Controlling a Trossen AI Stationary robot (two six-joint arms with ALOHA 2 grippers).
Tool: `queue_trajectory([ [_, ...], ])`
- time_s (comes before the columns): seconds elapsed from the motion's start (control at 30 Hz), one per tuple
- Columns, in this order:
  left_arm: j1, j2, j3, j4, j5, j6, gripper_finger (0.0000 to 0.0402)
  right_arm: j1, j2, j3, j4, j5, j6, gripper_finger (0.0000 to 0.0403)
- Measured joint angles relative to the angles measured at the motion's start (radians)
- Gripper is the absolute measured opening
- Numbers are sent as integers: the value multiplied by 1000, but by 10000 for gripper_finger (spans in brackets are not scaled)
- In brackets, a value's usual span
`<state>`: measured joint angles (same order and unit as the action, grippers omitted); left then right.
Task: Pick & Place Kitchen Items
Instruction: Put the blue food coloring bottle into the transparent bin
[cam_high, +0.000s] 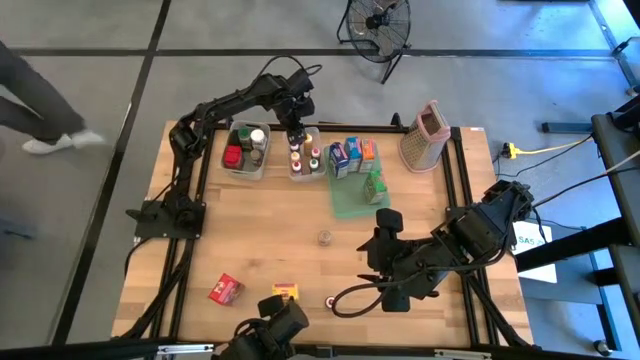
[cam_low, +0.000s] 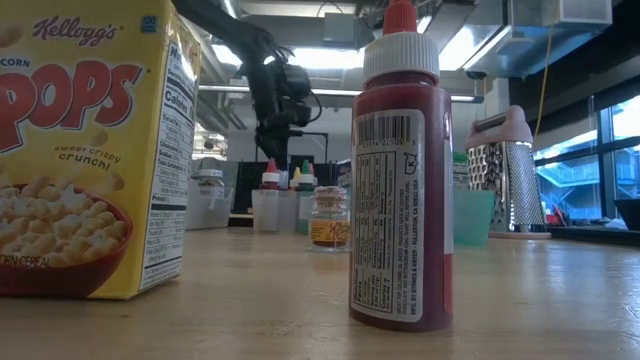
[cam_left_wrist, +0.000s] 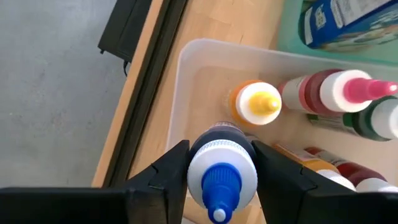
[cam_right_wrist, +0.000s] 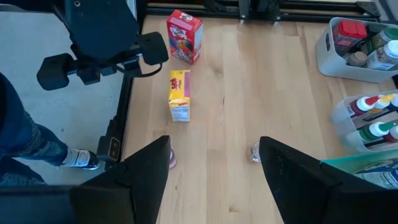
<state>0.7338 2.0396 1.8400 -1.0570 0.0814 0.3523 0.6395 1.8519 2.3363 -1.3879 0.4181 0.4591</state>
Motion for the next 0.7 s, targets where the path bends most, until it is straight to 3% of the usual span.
queue_trajectory([
  [0.7, -2, 0, -51, 108, 52, -8, 150, -11, 1, 0, -8, 1, -4, 250],
])
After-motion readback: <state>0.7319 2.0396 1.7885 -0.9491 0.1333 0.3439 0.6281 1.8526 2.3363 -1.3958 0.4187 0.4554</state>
